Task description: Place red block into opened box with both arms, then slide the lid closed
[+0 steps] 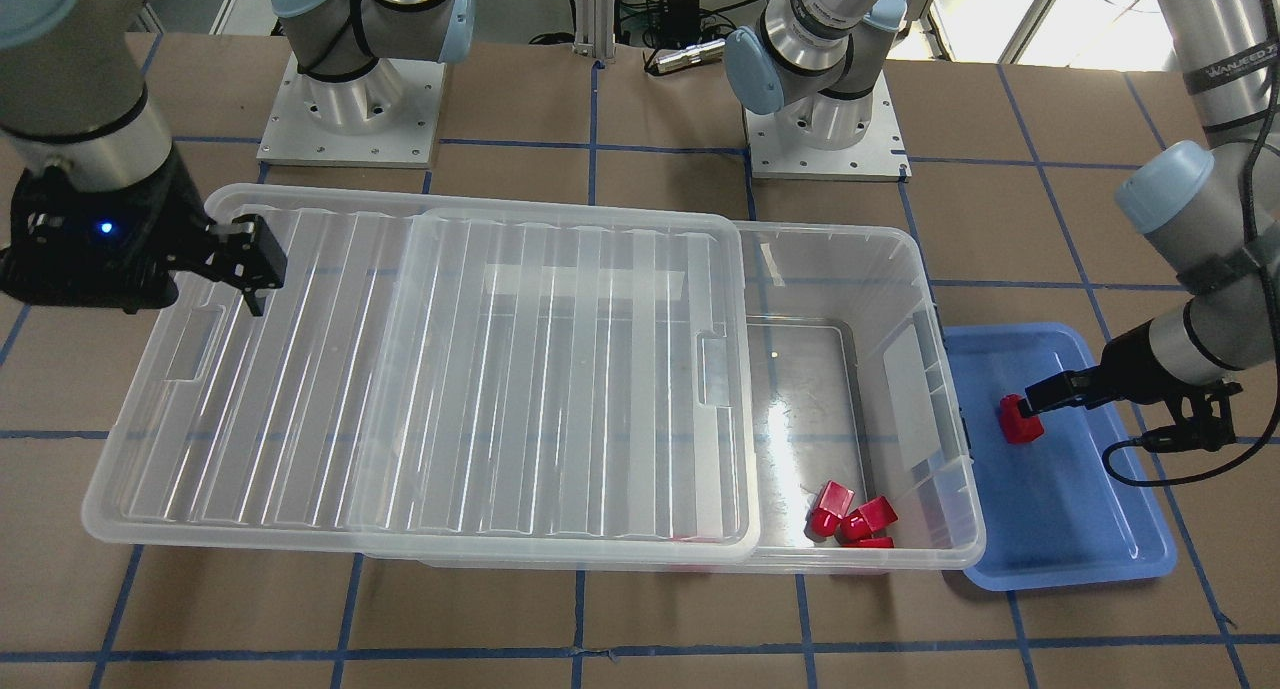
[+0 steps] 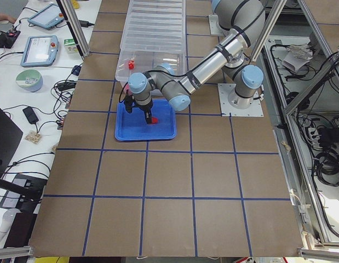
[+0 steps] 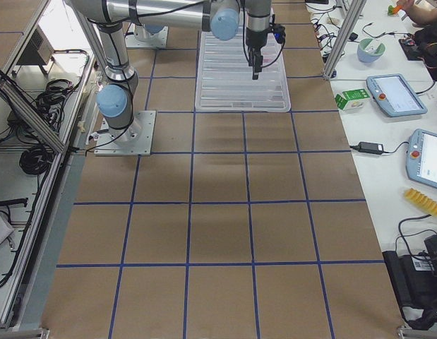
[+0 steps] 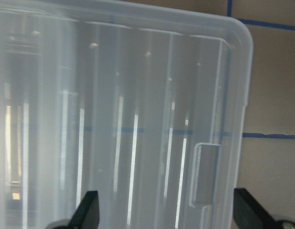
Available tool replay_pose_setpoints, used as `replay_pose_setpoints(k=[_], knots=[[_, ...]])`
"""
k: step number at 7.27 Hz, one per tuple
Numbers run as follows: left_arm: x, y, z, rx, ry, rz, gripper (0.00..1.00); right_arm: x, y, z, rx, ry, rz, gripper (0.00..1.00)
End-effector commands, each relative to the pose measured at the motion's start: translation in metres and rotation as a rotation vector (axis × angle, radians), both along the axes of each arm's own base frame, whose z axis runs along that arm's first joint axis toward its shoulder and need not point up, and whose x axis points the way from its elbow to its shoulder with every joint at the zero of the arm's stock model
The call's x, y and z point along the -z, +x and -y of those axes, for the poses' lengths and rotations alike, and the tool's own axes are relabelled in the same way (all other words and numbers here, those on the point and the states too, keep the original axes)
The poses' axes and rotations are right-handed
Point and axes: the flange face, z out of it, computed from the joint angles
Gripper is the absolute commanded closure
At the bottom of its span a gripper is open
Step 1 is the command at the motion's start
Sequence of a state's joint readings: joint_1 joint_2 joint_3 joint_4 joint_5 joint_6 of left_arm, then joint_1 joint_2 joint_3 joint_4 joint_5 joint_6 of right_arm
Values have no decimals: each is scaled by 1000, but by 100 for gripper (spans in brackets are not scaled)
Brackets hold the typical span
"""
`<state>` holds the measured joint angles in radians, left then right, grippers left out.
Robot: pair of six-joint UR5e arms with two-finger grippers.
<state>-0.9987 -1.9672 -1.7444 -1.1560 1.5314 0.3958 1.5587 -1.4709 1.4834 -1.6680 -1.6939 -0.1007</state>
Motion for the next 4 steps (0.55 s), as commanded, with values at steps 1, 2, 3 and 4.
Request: replay_pose_setpoints(k=[1,2,3,4], knots=[[28,12,2,-73,19,35,0,-34,71,-39,34,-54,108,0],[38,5,4,-93,28,27,0,-29,71,-45,92,-41,111,0],[49,3,3,-97,22,29,0,-25,71,-50,96,-34,109,0],[54,0,3,-135,12,40,0,-24,64,-49,94,-30,98,0]])
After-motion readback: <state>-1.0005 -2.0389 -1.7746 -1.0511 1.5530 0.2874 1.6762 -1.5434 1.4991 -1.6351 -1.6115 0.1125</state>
